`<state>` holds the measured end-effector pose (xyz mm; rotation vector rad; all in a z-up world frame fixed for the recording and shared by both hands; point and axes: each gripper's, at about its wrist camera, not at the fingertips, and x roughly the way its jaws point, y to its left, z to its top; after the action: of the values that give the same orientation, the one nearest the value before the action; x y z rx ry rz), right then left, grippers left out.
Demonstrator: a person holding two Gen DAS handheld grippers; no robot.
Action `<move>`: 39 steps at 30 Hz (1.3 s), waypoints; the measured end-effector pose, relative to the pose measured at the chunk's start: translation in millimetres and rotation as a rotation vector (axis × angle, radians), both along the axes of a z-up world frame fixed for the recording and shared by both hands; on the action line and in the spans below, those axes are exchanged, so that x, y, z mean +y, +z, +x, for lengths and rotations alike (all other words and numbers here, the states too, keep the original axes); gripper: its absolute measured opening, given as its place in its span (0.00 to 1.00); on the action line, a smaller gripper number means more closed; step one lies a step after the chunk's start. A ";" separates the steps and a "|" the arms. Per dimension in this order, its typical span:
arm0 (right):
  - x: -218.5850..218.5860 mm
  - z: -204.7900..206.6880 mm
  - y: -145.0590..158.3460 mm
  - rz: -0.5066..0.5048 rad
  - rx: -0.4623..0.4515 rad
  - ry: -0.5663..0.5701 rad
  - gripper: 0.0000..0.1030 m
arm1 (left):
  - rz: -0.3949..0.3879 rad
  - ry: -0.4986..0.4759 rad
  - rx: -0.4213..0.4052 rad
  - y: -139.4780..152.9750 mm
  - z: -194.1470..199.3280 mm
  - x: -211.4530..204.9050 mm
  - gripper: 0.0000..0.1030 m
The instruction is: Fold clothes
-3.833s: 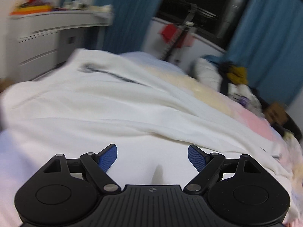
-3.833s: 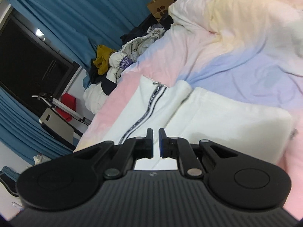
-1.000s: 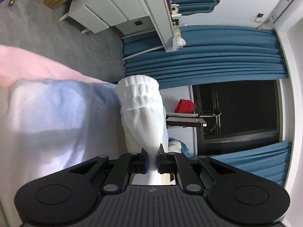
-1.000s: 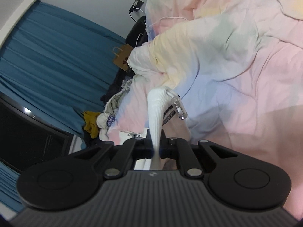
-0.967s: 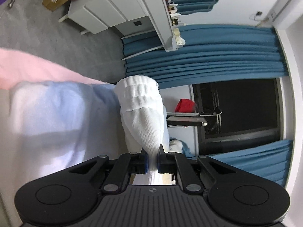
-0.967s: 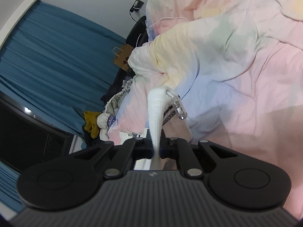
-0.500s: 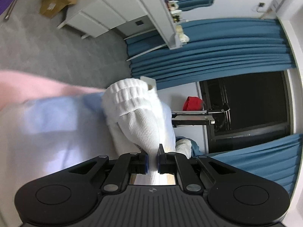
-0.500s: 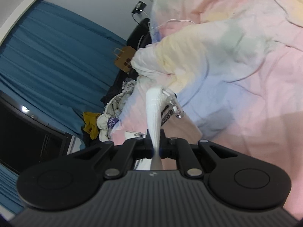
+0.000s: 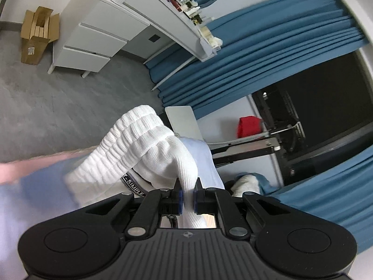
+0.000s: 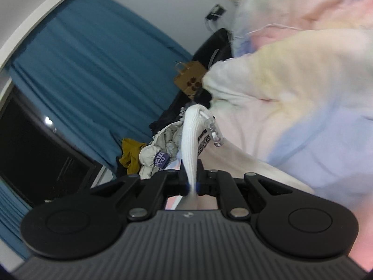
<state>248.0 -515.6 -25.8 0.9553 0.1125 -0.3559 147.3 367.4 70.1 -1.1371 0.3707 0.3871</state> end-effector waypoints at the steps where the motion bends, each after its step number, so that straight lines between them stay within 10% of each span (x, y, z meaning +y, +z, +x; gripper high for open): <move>1: 2.3 17.7 -0.6 -0.021 0.006 0.007 0.08 | 0.016 0.002 0.011 1.7 19.7 -0.9 0.08; 12: 14.6 181.7 -48.1 -0.103 0.123 0.130 0.08 | 0.191 -0.022 0.236 -50.8 232.4 -1.4 0.09; 19: 1.9 209.0 -88.9 -0.032 0.196 0.214 0.11 | 0.270 -0.061 0.301 -100.2 277.6 -4.8 0.17; 24: -4.8 190.6 -75.2 0.019 0.136 0.291 0.18 | 0.320 -0.111 0.195 -91.1 245.0 -17.7 0.33; 29: -8.9 136.2 -45.1 -0.022 0.096 0.335 0.58 | 0.319 -0.151 0.077 -71.7 181.0 -43.7 0.51; 39: -45.4 9.4 -55.4 0.269 0.095 0.214 0.60 | 0.066 -0.098 -0.016 -120.8 41.7 -71.4 0.70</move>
<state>257.4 -561.0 -81.2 1.1805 0.3538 -0.1909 189.0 295.9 -50.7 -1.0528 0.3954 0.3018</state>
